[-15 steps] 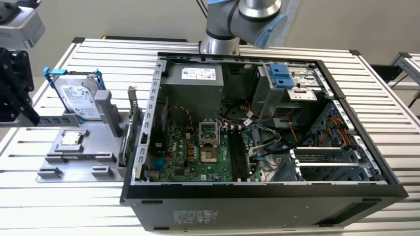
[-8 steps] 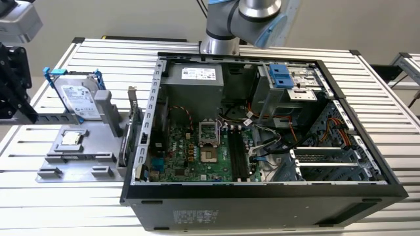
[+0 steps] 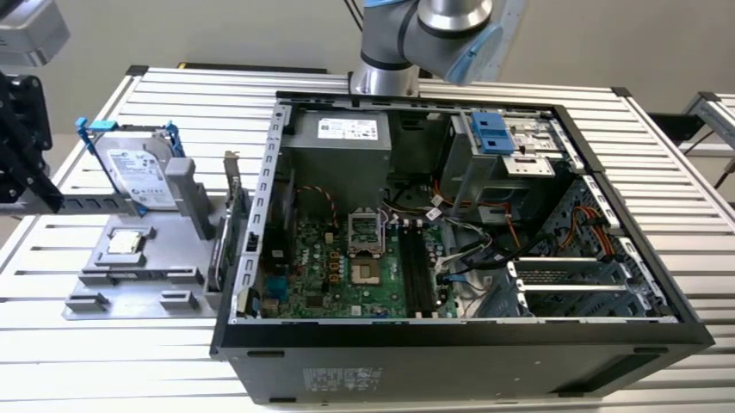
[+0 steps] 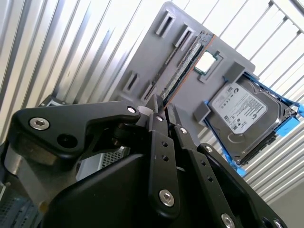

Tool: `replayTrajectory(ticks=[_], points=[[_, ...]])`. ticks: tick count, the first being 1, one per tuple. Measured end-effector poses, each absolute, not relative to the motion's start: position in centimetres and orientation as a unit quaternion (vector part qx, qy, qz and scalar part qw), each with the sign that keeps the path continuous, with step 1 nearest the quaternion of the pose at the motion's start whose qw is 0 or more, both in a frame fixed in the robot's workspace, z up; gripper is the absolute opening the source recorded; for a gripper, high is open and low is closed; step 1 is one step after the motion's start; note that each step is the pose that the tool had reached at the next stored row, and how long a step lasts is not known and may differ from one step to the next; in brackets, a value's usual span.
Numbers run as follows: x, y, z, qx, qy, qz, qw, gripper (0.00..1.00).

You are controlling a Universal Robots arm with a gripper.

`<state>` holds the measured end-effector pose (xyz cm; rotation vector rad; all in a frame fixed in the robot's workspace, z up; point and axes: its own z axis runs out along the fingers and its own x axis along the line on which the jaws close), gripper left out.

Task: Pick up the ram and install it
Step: 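Pick up the ram and move it above insertion slot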

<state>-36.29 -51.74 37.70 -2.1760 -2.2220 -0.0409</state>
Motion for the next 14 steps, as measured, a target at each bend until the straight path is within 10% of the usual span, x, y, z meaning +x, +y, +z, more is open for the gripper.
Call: replayTrajectory(ticks=[14], points=[[-36.29, -51.75, 38.32, -0.699, -0.714, -0.013, 0.016, 0.0]])
